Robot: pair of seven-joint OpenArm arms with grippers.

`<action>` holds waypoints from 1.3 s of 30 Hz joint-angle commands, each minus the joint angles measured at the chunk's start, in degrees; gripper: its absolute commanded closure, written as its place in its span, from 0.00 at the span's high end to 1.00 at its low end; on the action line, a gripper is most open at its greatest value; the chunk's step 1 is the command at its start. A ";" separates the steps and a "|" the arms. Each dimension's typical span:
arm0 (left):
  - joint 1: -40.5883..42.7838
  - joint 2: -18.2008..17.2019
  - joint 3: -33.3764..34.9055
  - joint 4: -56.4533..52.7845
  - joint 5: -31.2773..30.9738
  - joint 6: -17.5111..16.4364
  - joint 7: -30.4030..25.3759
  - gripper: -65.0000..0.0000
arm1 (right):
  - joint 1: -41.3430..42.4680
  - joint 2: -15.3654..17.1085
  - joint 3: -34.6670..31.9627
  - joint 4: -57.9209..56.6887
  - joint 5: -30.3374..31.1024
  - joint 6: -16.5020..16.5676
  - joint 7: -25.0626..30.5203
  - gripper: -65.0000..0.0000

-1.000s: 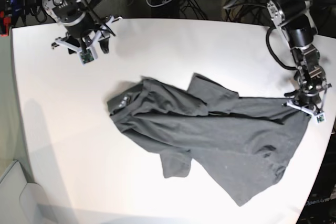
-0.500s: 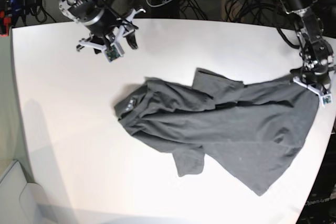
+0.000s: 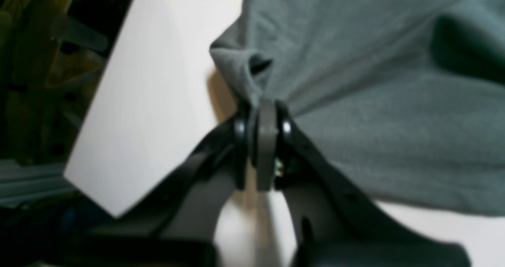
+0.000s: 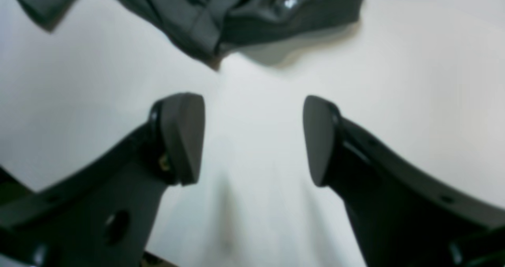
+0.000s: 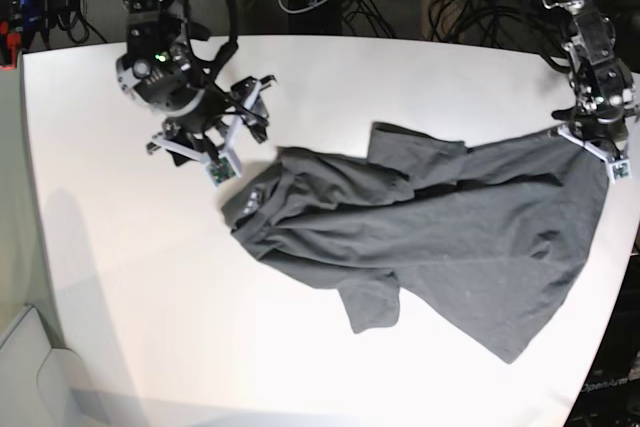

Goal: Layout the t-shirt on the table in an organized manner, then fold the t-shirt properly
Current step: 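Lower the right gripper and grasp the shirt edge nearest it, then pull the shirt taut between both grippers, spreading it flat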

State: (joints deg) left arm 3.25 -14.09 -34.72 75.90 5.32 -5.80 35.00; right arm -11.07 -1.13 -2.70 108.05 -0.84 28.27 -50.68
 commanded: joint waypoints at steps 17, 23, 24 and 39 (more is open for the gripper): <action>-0.74 -0.55 0.04 1.07 0.44 0.48 -0.85 0.01 | 10.67 -3.49 -6.22 -13.94 0.71 4.30 0.70 0.63; -0.74 -0.55 0.04 0.54 0.44 0.48 -0.85 0.01 | 14.02 -3.40 -6.14 -18.34 0.71 4.30 0.79 0.63; -0.74 -0.46 0.04 0.54 0.44 0.48 -0.85 0.01 | 14.28 -3.40 -6.14 -18.78 0.71 4.30 0.79 0.63; -0.83 -0.64 -0.23 3.79 0.44 0.48 -0.23 0.01 | 13.49 0.11 -6.14 -23.70 0.71 4.65 7.99 0.00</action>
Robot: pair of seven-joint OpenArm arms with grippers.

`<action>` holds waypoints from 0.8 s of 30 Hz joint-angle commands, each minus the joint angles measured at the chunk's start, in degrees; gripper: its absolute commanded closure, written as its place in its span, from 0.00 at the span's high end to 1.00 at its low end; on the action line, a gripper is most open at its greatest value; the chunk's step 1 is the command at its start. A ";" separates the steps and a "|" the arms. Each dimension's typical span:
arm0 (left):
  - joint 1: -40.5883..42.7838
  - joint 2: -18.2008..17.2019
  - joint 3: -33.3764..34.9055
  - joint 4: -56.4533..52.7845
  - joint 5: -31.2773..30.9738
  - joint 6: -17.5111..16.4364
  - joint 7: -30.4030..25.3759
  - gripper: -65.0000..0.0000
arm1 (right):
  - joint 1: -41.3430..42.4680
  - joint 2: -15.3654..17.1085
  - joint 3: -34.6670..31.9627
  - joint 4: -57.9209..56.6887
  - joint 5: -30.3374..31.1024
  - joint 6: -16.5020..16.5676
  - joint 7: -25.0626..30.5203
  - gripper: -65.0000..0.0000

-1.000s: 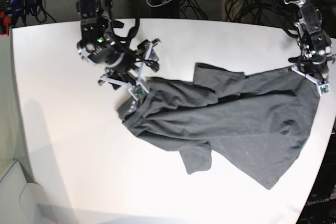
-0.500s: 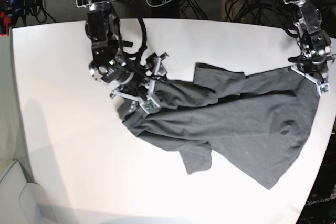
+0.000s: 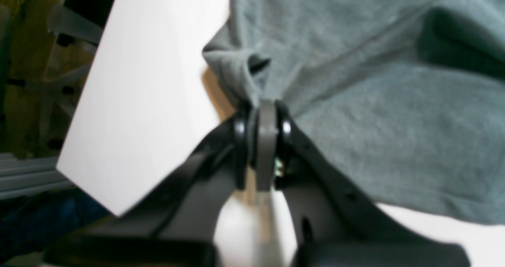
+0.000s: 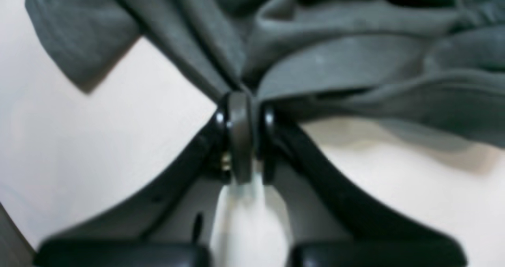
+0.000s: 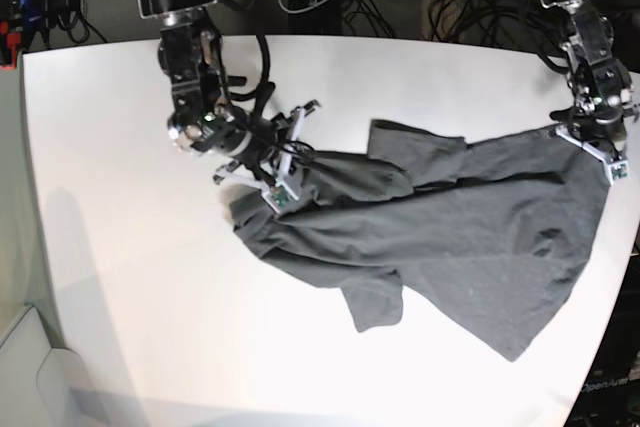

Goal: Layout the t-shirt on the table in an organized manner, then fold the t-shirt properly
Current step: 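Pull the shirt taut between both grippers, spreading it flat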

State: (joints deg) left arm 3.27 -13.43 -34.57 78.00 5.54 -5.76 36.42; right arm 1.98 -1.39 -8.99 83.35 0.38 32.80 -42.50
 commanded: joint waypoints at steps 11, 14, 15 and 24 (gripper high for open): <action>1.44 -1.65 -0.38 14.79 0.48 0.44 2.74 0.01 | -4.22 11.72 0.16 29.84 -0.60 7.20 -12.14 0.00; 3.11 -1.65 -0.38 15.94 0.31 0.44 2.74 0.01 | -4.40 15.23 0.16 32.03 -0.60 7.20 -14.69 0.00; 3.55 -1.65 -0.38 16.47 0.31 0.44 2.74 0.01 | -4.40 16.64 0.25 32.12 -0.60 7.20 -14.95 0.00; 7.77 -3.32 -0.38 18.66 0.31 0.44 2.65 0.01 | -6.33 20.51 11.94 31.51 -0.78 7.20 -15.39 0.00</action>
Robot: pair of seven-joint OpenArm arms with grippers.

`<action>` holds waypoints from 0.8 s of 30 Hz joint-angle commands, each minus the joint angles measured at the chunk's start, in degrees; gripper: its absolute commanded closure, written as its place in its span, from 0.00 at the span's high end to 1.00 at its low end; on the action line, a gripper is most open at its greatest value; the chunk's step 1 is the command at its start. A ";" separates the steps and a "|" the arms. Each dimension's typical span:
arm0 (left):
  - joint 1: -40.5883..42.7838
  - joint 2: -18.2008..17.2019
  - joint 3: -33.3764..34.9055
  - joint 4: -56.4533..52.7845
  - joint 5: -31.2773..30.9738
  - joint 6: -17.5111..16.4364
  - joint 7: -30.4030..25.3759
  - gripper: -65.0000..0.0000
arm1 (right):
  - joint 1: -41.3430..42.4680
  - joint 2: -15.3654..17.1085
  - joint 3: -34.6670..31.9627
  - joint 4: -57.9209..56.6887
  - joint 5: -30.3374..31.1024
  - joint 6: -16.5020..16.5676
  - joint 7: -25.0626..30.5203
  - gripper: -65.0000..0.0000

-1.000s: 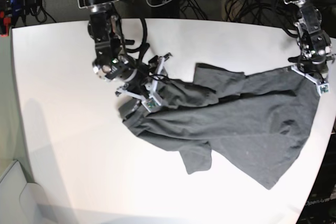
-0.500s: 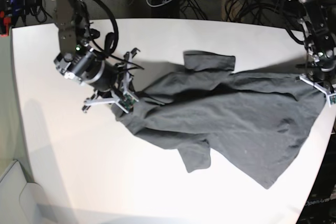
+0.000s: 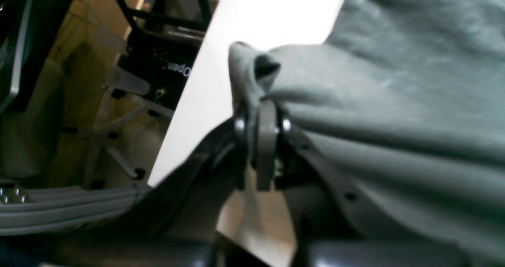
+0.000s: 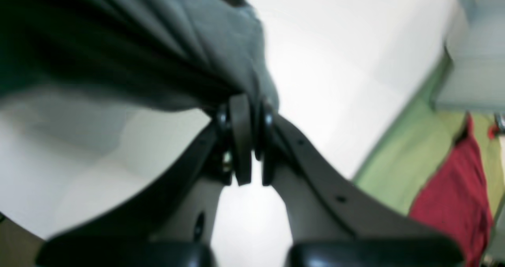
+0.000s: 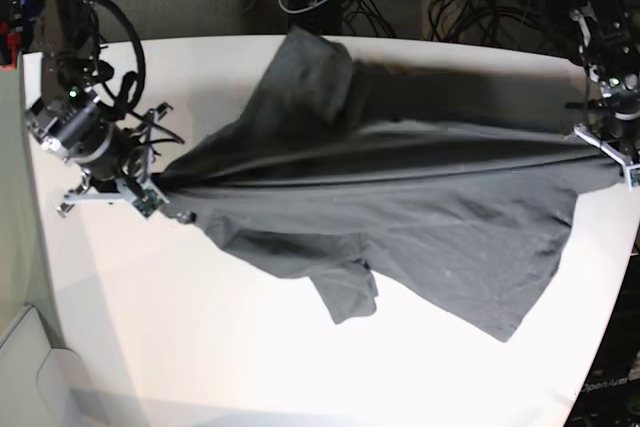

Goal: Layout the t-shirt on the table in an organized manner, then fold the t-shirt properly
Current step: 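Pull the shirt taut between both grippers, spreading it flat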

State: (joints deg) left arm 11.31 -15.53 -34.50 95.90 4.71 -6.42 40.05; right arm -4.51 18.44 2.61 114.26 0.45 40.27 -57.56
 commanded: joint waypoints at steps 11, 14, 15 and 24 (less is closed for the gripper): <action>2.71 -1.13 -0.09 0.59 1.14 1.01 -0.89 0.02 | -4.23 0.16 1.04 -0.02 -0.84 -0.27 -0.24 0.08; 4.29 -1.04 -0.09 1.11 1.14 -2.60 -0.89 0.03 | -4.41 0.42 0.95 -0.02 -0.84 -0.27 -0.33 0.24; 4.65 -0.87 -0.18 1.20 1.14 -4.53 -0.89 0.06 | -4.41 0.51 0.95 -0.02 -0.84 -0.27 -0.33 0.29; 10.01 1.16 -0.44 8.67 1.05 -15.69 -1.42 0.54 | -4.41 3.06 1.65 0.51 -0.84 -0.27 -0.24 0.50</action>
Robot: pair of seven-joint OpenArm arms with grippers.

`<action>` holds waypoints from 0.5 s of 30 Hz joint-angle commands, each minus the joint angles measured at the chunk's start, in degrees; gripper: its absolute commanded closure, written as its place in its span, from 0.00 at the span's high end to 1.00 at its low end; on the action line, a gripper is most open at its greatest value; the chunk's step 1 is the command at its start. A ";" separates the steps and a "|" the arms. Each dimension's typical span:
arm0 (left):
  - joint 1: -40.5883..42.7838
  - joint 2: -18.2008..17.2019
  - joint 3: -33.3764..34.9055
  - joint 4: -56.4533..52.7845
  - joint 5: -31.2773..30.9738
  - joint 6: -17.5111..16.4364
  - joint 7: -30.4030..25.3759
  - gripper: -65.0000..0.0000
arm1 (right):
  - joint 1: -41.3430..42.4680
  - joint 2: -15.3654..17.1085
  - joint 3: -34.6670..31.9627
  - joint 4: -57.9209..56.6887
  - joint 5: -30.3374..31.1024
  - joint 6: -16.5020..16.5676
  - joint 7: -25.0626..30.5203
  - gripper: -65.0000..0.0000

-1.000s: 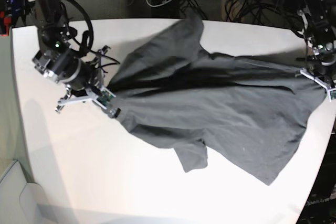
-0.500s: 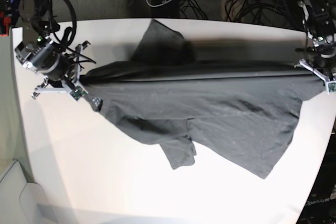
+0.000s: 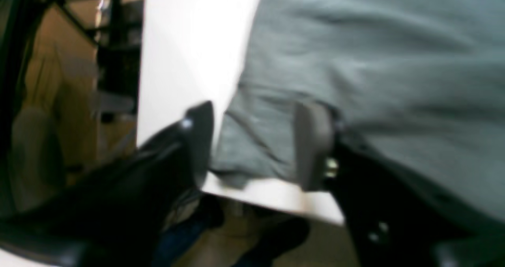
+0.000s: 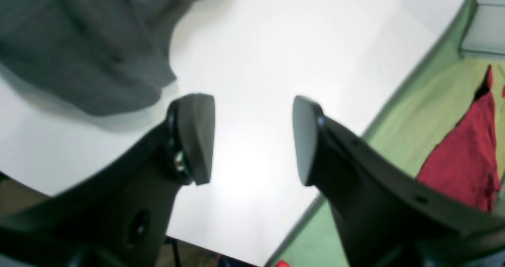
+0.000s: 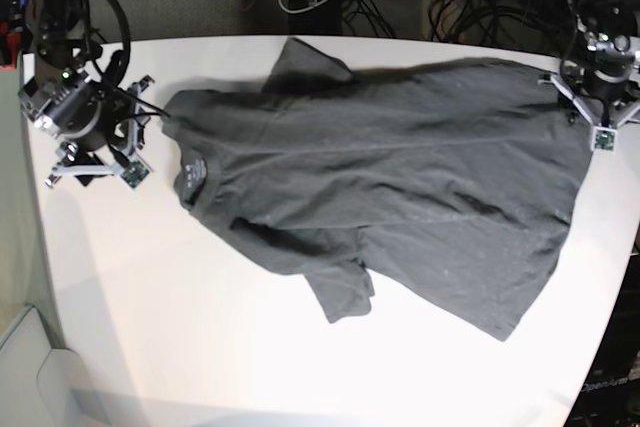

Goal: Layout the t-shirt on the table in an organized manner, then fold the t-shirt properly
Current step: 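Pull the shirt taut between both grippers, spreading it flat, then drag the shirt hem with the right gripper to straighten the shirt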

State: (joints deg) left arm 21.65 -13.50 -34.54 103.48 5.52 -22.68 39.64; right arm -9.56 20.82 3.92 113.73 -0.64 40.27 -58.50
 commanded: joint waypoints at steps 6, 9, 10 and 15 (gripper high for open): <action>-0.95 0.79 -1.81 5.40 0.42 -0.22 -0.47 0.75 | 8.73 -2.93 0.25 0.16 0.25 -0.27 0.52 0.50; -2.18 0.97 -2.51 5.49 0.24 -0.40 -0.38 0.85 | 16.38 -5.83 -0.27 -3.01 0.25 -0.27 -3.08 0.50; -2.18 0.97 -2.51 5.49 0.24 -0.40 -0.38 0.87 | 19.45 -7.24 -1.42 -4.77 0.25 -0.27 -5.02 0.51; -2.00 3.17 -2.69 5.57 0.24 -0.49 -0.38 0.91 | 33.78 -12.95 -8.45 -18.74 0.34 -0.27 -11.87 0.63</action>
State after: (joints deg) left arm 19.66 -9.61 -36.88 108.01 5.54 -23.64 40.18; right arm 23.31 7.51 -4.75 93.97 -0.49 39.83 -70.83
